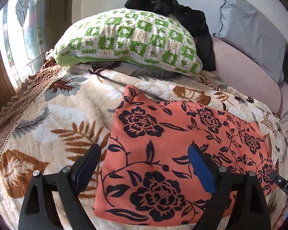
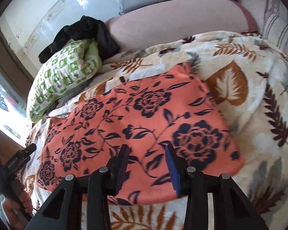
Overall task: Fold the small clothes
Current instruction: 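Lay the folded hem down and open both grippers above the dress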
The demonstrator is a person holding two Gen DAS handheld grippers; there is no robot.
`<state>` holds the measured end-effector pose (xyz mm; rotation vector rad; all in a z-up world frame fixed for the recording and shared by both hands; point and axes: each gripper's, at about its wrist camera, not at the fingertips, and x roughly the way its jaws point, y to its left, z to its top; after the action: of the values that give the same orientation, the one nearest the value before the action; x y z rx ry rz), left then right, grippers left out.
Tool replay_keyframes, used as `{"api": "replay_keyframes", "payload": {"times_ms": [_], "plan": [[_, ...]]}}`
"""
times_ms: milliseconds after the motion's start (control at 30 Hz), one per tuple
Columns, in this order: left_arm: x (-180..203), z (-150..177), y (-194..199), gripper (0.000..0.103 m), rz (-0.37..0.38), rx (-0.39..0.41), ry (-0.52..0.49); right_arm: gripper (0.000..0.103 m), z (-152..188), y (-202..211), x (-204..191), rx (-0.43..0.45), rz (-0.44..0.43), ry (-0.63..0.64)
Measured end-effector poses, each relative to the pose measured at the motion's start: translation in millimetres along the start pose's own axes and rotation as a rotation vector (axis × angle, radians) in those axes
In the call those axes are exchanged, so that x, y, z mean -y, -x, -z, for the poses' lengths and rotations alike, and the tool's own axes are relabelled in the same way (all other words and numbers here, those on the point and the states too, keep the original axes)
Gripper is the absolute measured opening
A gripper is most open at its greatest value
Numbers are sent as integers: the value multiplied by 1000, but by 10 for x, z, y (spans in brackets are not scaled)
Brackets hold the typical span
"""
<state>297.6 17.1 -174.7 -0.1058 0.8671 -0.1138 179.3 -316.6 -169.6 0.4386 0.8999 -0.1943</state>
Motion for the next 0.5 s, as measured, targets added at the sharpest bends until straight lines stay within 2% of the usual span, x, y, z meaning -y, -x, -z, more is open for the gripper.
{"api": "replay_keyframes", "payload": {"times_ms": [33,100,133,233,367,500], "plan": [[81,29,-34,92,-7,-19,-26,49,22,-13,91,-21,36,-6],[237,96,-109,92,-33,-56,-81,49,110,-216,275,-159,81,-15],[304,119,-92,92,-45,-45,-104,48,167,-257,348,-196,74,-35],[443,113,78,92,-36,36,-137,48,216,-70,302,-172,53,-18],[520,41,318,92,-20,139,-147,48,211,258,157,-71,23,46],[523,-22,424,92,-27,180,-127,49,170,554,7,11,-16,77]]}}
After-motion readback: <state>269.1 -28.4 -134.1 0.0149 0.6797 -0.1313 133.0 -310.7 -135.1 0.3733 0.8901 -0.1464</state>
